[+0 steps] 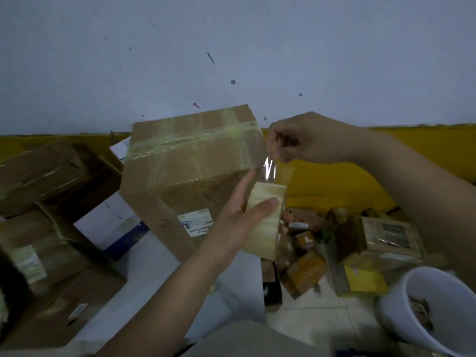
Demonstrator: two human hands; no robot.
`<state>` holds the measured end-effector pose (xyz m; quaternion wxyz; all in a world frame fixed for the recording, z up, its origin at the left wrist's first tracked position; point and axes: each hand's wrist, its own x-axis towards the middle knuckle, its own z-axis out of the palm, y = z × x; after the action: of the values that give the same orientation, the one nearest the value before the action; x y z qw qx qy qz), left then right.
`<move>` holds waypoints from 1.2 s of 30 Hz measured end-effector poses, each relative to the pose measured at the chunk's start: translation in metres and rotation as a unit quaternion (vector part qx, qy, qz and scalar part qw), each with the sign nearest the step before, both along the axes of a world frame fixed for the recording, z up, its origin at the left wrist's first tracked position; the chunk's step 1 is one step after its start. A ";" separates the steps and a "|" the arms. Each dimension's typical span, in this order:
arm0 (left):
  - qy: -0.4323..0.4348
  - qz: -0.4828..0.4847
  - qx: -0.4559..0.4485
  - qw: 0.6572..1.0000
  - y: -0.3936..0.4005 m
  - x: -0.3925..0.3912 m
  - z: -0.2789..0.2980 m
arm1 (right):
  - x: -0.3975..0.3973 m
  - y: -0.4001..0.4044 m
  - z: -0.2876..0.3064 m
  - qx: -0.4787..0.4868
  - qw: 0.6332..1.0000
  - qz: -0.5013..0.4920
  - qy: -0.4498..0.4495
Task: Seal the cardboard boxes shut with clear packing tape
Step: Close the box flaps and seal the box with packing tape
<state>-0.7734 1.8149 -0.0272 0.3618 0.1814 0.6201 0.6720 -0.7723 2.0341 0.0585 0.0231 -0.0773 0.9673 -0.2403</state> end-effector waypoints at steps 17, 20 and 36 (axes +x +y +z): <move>0.146 0.029 -0.137 0.979 -0.009 0.018 -0.020 | -0.005 0.006 -0.016 -0.036 0.996 -0.061 0.046; 0.224 0.041 -0.195 0.954 -0.013 0.009 -0.014 | 0.002 0.011 -0.012 -0.067 0.991 -0.095 0.069; 0.086 0.032 -0.086 0.992 -0.069 -0.009 0.006 | 0.013 0.031 -0.027 -0.228 0.944 -0.211 0.109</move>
<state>-0.7823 1.7458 -0.0215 0.2991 0.1869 0.7100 0.6095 -0.7595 2.0649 0.0318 -0.1516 0.0997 0.8773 -0.4444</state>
